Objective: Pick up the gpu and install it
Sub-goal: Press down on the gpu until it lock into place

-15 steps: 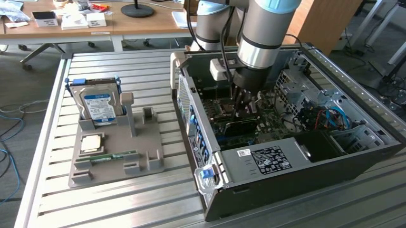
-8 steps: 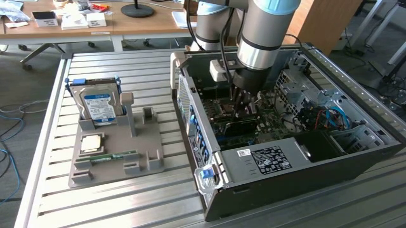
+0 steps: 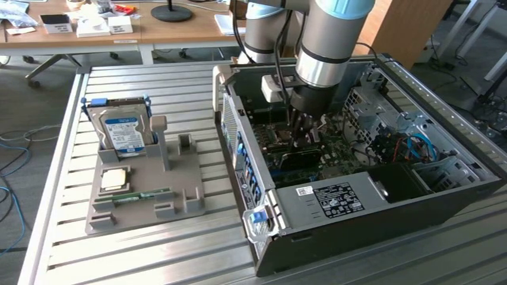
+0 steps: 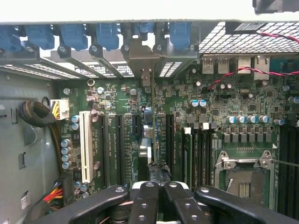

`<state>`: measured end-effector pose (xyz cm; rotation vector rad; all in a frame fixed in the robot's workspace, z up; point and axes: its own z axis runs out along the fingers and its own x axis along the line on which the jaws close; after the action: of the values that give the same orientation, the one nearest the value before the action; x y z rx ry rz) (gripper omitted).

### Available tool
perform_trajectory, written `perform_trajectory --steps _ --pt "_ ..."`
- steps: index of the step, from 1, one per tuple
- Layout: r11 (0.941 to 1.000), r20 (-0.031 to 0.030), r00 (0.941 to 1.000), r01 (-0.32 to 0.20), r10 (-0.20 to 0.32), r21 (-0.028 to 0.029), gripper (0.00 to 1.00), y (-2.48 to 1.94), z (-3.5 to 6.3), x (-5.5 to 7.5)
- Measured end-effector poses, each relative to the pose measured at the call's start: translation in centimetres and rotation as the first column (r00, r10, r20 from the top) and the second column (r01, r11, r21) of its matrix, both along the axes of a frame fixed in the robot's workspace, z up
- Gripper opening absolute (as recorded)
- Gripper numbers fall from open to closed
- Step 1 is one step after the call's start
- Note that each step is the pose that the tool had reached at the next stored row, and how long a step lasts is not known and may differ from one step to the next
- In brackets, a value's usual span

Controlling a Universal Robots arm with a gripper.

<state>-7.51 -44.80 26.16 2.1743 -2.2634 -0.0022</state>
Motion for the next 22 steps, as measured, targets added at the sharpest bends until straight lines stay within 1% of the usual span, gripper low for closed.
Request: perform_trajectory --steps 15,16,18,22 --pt "1.0 0.0002 1.0 0.0 0.0 0.0006 0.11 0.0 0.0 -0.2" --pt "1.0 0.0004 1.0 0.0 0.0 0.0013 0.11 0.01 0.07 -0.2" --pt "1.0 0.0 1.0 0.0 0.0 0.0001 0.11 0.0 0.42 -0.2" --pt "1.0 0.0 1.0 0.0 0.0 0.0001 0.11 0.0 1.11 -0.2"
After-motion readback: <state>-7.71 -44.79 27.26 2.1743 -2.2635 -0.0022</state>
